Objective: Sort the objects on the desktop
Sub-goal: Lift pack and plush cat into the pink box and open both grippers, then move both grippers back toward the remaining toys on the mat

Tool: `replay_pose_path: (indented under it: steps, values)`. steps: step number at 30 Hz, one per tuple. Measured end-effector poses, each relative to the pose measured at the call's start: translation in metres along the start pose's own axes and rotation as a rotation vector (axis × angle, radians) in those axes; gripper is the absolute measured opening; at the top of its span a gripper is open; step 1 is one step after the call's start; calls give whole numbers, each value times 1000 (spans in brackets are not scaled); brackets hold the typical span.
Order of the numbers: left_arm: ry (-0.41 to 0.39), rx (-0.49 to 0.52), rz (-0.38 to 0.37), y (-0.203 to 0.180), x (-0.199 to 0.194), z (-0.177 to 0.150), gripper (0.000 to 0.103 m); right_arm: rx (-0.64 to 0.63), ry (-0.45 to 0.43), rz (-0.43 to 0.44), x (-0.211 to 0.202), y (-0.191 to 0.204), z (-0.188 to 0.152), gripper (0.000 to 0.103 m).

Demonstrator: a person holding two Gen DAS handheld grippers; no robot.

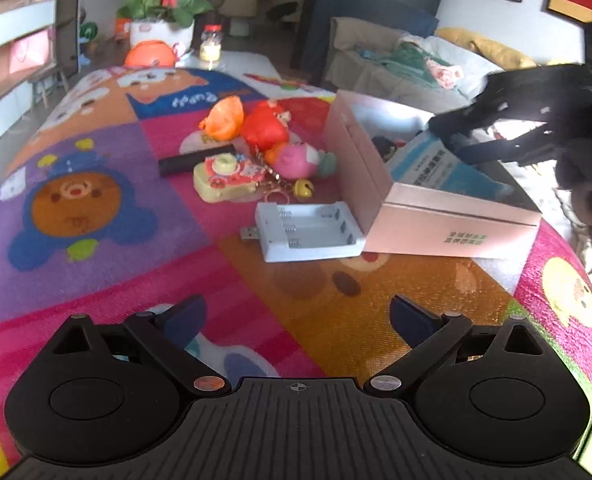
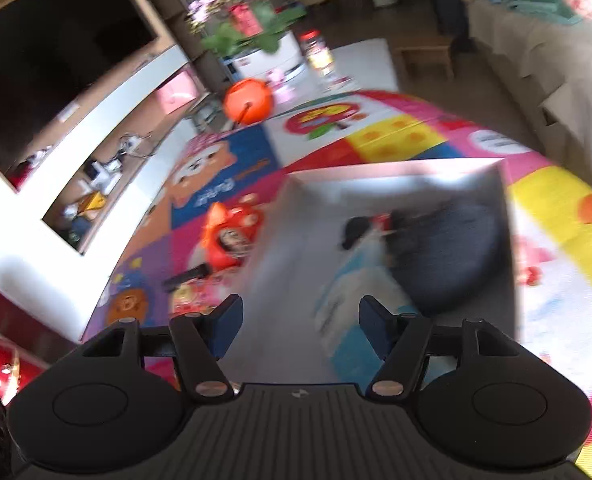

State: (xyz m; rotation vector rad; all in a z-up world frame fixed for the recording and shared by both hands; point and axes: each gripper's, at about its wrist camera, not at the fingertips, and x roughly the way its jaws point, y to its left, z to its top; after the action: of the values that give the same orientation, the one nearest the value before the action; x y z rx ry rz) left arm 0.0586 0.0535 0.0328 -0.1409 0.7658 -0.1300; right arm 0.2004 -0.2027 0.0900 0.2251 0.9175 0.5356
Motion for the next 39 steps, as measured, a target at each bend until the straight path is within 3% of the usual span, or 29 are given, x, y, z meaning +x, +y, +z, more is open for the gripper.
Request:
replay_pose_path:
  steps: [4, 7, 10, 12, 13, 14, 16, 17, 20, 22, 24, 30, 34, 37, 39]
  values:
    - [-30, 25, 47, 3, -9, -1, 102, -91, -23, -168, 8, 16, -6, 64]
    - [-38, 17, 75, 11, -12, -4, 102, -117, -84, -157, -5, 27, -14, 63]
    - [-41, -13, 116, 24, -12, -4, 102, -329, -147, -169, -10, 72, -36, 57]
    - [-55, -50, 169, 35, -15, -4, 102, -490, -150, -181, 1, 106, -61, 41]
    - [-63, -71, 197, 42, -17, -4, 102, -540, -135, -175, 9, 119, -74, 38]
    - [-67, -92, 219, 50, -20, -4, 102, -574, -109, -163, 20, 130, -87, 39]
    - [-68, -127, 251, 64, -27, -3, 102, -687, -165, -200, 37, 151, -112, 39]
    - [-70, -134, 265, 69, -30, -3, 102, -725, -144, -201, 47, 159, -120, 39]
    - [-99, -135, 300, 79, -44, -3, 103, -731, -140, -175, 68, 170, -127, 39]
    - [-110, -150, 314, 84, -50, -2, 103, -729, -117, -207, 84, 172, -127, 39]
    - [-113, -158, 320, 87, -52, -1, 103, -666, -64, -206, 96, 167, -127, 41]
    - [-118, -93, 272, 76, -44, 7, 103, -587, 25, -32, 53, 145, -141, 41]
    - [-142, -9, 183, 58, -24, 17, 103, -510, 62, -31, 18, 111, -155, 40]
    - [-158, 118, 110, 40, 4, 30, 103, -450, 62, -68, -9, 84, -163, 40]
    - [-144, 196, 114, 30, 32, 43, 103, -410, 47, -111, -24, 69, -169, 42]
